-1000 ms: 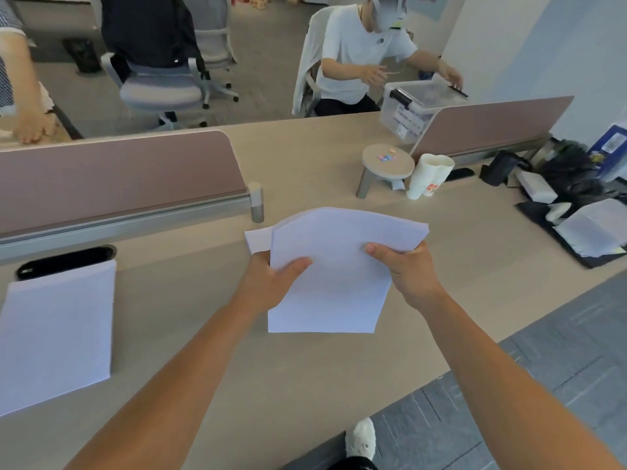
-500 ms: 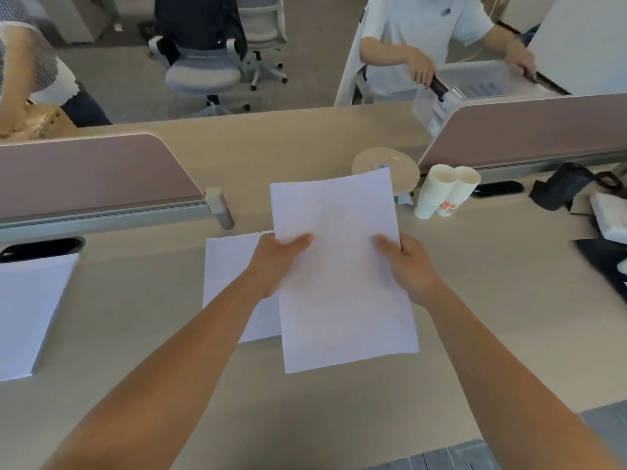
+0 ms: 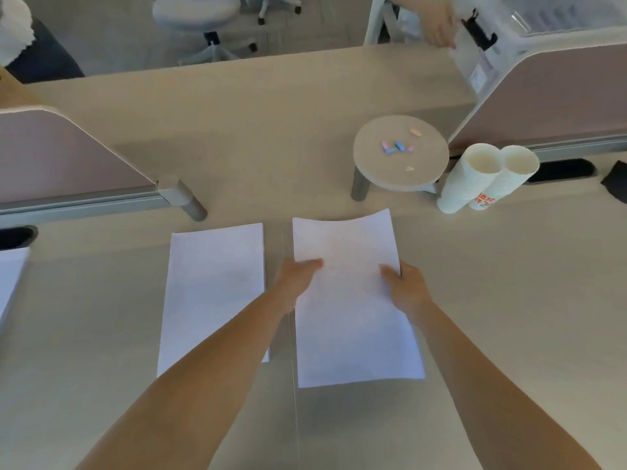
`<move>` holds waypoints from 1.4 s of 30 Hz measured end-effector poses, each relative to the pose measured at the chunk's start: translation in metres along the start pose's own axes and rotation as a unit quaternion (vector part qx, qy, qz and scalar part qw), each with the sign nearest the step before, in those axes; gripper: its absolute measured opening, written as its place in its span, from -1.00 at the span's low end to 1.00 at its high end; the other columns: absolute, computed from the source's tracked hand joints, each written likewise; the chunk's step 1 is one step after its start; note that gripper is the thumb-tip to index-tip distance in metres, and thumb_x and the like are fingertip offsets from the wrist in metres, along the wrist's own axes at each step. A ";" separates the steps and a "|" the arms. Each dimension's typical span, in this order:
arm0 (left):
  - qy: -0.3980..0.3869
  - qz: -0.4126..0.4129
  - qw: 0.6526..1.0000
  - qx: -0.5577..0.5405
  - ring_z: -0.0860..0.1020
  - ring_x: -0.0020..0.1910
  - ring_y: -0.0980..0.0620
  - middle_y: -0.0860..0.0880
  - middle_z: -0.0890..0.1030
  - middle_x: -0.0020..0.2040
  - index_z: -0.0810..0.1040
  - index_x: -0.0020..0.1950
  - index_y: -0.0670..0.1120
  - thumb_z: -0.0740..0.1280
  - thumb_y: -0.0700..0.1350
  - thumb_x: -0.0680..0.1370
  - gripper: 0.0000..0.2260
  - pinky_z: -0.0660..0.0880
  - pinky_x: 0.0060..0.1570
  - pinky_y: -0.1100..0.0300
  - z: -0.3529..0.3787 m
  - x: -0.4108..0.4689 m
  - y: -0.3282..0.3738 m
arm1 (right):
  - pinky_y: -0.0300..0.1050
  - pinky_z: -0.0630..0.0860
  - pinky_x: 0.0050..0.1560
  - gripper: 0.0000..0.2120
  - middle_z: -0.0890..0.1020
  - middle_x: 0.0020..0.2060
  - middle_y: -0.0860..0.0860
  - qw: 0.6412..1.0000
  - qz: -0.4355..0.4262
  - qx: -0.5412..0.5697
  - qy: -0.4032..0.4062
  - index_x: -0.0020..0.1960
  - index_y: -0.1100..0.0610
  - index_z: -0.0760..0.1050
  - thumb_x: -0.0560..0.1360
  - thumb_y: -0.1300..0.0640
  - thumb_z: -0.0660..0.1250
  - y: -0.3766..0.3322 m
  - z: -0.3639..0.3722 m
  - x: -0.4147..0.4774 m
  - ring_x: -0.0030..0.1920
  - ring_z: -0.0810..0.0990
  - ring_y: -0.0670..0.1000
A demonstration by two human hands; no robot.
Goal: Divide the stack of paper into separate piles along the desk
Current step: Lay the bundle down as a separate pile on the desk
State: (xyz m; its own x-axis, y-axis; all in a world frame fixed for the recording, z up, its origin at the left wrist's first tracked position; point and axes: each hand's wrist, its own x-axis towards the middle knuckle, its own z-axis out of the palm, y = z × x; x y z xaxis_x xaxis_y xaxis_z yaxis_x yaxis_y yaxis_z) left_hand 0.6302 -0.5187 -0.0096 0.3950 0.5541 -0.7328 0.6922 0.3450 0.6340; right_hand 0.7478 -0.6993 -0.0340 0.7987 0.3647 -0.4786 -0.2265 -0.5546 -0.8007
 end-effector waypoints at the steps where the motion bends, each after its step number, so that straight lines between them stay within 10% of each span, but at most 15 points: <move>1: 0.010 0.000 1.000 0.004 0.50 -0.02 0.03 0.00 0.61 0.08 0.58 0.26 -0.12 0.42 0.06 0.50 -0.60 0.36 -0.03 0.19 0.002 0.008 0.000 | -0.10 0.47 -0.09 -0.80 0.64 -0.08 0.07 1.000 0.004 -0.002 -0.001 0.09 0.18 0.61 0.60 0.10 0.28 0.003 0.001 0.008 -0.11 0.58 0.06; 7: 0.036 -0.010 0.997 0.068 0.44 -0.31 0.08 0.01 0.48 -0.24 0.52 0.22 -0.13 0.30 0.09 0.55 -0.64 0.33 -0.37 0.22 0.010 0.028 0.000 | 0.00 0.52 0.11 -0.71 0.64 0.05 0.08 0.999 0.013 -0.039 0.001 0.24 0.19 0.55 0.60 0.08 0.28 0.009 0.008 0.047 0.09 0.62 0.14; 19: 0.043 -0.015 0.993 0.106 0.47 -0.17 0.03 -0.04 0.51 -0.07 0.42 0.13 -0.10 0.27 0.07 0.55 -0.71 0.41 -0.10 0.14 0.017 0.026 0.004 | 0.02 0.53 0.12 -0.68 0.62 0.07 0.09 0.994 0.038 -0.103 -0.004 0.25 0.21 0.53 0.61 0.04 0.25 0.001 0.004 0.060 0.09 0.59 0.17; 26: 0.066 -0.026 0.993 0.094 0.24 -0.43 0.04 0.00 0.26 -0.37 0.26 -0.32 -0.11 0.23 -0.06 0.51 -0.74 0.15 -0.43 0.24 0.016 0.016 0.008 | -0.07 0.45 -0.14 -0.74 0.62 -0.03 0.15 0.978 0.032 -0.189 0.077 0.11 0.22 0.48 0.59 0.05 0.19 -0.003 0.000 0.053 -0.04 0.57 0.19; 33: 0.034 0.013 0.997 0.072 0.26 -0.40 0.02 -0.02 0.28 -0.37 0.29 -0.33 -0.07 0.28 -0.07 0.53 -0.72 0.21 -0.32 0.17 -0.008 -0.026 0.007 | 0.01 0.44 0.20 -0.62 0.55 0.20 0.19 0.942 -0.028 -0.331 0.039 0.28 0.25 0.42 0.60 0.00 0.21 -0.023 -0.015 0.010 0.25 0.49 0.21; 42: -0.069 0.086 0.994 -0.017 0.53 -0.15 -0.07 -0.09 0.58 -0.11 0.55 -0.06 -0.10 0.35 -0.11 0.47 -0.90 0.43 -0.05 0.11 -0.125 -0.115 -0.019 | -0.15 0.49 -0.22 -0.69 0.68 -0.18 0.06 0.967 -0.109 -0.227 -0.041 -0.12 0.19 0.59 0.57 -0.02 0.22 -0.086 0.039 -0.108 -0.14 0.63 0.11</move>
State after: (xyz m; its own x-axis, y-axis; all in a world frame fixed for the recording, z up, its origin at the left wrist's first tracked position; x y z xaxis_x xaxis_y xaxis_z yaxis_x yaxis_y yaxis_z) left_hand 0.4961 -0.4940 0.0933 0.5869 0.4981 -0.6383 0.5871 0.2810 0.7592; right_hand 0.6594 -0.6612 0.0724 0.7487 0.5573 -0.3590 0.2249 -0.7230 -0.6532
